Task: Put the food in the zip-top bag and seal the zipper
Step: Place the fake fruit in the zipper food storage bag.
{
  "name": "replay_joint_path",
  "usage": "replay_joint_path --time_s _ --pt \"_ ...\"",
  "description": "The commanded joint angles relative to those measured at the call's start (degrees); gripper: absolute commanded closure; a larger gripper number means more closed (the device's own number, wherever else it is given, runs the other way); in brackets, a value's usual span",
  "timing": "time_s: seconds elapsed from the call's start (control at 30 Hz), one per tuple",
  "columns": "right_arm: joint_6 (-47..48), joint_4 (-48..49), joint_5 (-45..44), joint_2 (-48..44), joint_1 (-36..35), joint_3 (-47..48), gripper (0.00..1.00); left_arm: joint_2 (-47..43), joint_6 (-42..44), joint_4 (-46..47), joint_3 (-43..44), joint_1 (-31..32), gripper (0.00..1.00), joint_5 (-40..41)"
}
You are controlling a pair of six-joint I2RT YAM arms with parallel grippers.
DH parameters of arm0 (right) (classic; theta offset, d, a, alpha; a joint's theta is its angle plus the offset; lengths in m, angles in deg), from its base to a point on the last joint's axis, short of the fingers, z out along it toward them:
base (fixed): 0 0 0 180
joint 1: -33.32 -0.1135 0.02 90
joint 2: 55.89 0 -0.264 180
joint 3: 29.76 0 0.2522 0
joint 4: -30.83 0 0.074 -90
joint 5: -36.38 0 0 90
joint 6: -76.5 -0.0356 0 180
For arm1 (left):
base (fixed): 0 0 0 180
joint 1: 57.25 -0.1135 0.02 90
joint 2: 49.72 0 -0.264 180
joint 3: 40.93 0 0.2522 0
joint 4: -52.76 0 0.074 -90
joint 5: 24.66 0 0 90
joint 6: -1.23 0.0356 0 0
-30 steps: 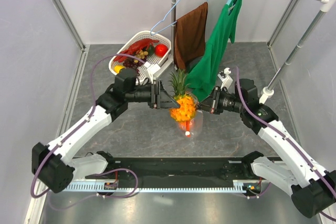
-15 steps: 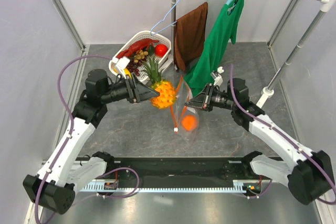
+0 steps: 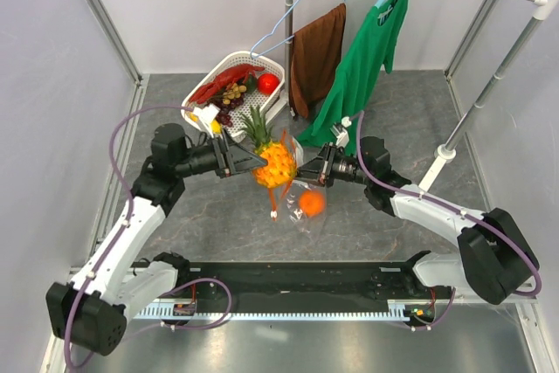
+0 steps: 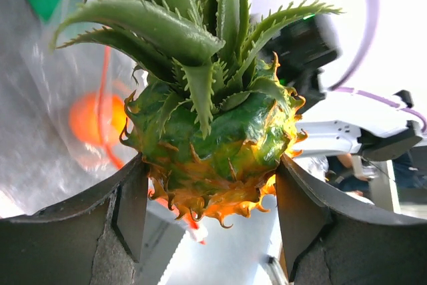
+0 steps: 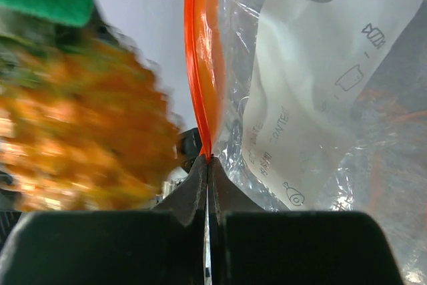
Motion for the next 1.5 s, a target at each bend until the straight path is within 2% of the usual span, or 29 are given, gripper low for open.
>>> replay_joint_path --time_s 0.0,0.1,0.33,0.47,0.57,0.7,0.77,0.8,0.9,1.0,1.1,1.27,1.3,1.47 --pt "0.27 3.69 -0.52 -0.23 -0.01 1.59 1.00 3.30 -4.20 9.20 -3.84 3.92 0.98 -1.06" --pt "1.84 1.06 0.71 -1.29 0.26 2.29 1.00 4.62 -2.35 7.89 -5.07 5.59 0.98 2.36" --pt "7.38 -9.04 2.20 -7.78 1.05 2.90 1.00 5.06 2.74 1.83 -5.08 2.70 0.98 10.10" --pt "8.62 -12.21 2.47 -9.81 3.77 3.17 1.00 5.50 3.36 -0.02 -4.91 0.15 0.98 9.06" --pt "8.88 -13.10 3.17 -10.69 4.91 2.90 1.00 5.07 7.65 -3.62 -2.81 0.15 0.98 11.25" --pt "8.88 -13.54 3.96 -11.92 5.27 2.81 1.00 4.63 19.93 -9.77 2.38 1.37 0.98 18.27" --pt "8.79 -13.71 4.14 -12.36 5.35 2.99 1.00 3.22 24.43 -10.93 5.10 5.49 0.98 23.89" --pt "8.88 -13.71 4.14 -12.28 5.35 2.99 1.00 2.78 27.94 -10.75 5.81 9.86 0.98 27.39" --pt "8.44 -13.10 4.49 -11.66 5.35 2.90 1.00 2.42 32.26 -10.31 7.92 17.00 0.98 31.46" --pt "8.00 -12.31 4.84 -11.22 5.27 2.82 1.00 4.09 32.54 -9.87 9.51 22.98 0.98 31.56" --pt "8.35 -12.57 5.20 -11.92 5.35 3.16 1.00 5.85 32.63 -9.96 10.12 25.18 0.98 32.52" --pt "9.49 -14.59 5.55 -13.33 5.27 3.43 1.00 9.01 37.36 -11.36 11.52 29.14 0.98 42.09" --pt "9.84 -15.03 5.72 -13.85 5.27 3.43 1.00 10.76 38.33 -12.50 12.05 30.63 0.98 46.54" --pt "10.73 -16.70 6.60 -15.09 6.23 4.39 1.00 14.38 43.16 -16.29 14.52 31.96 0.98 55.63"
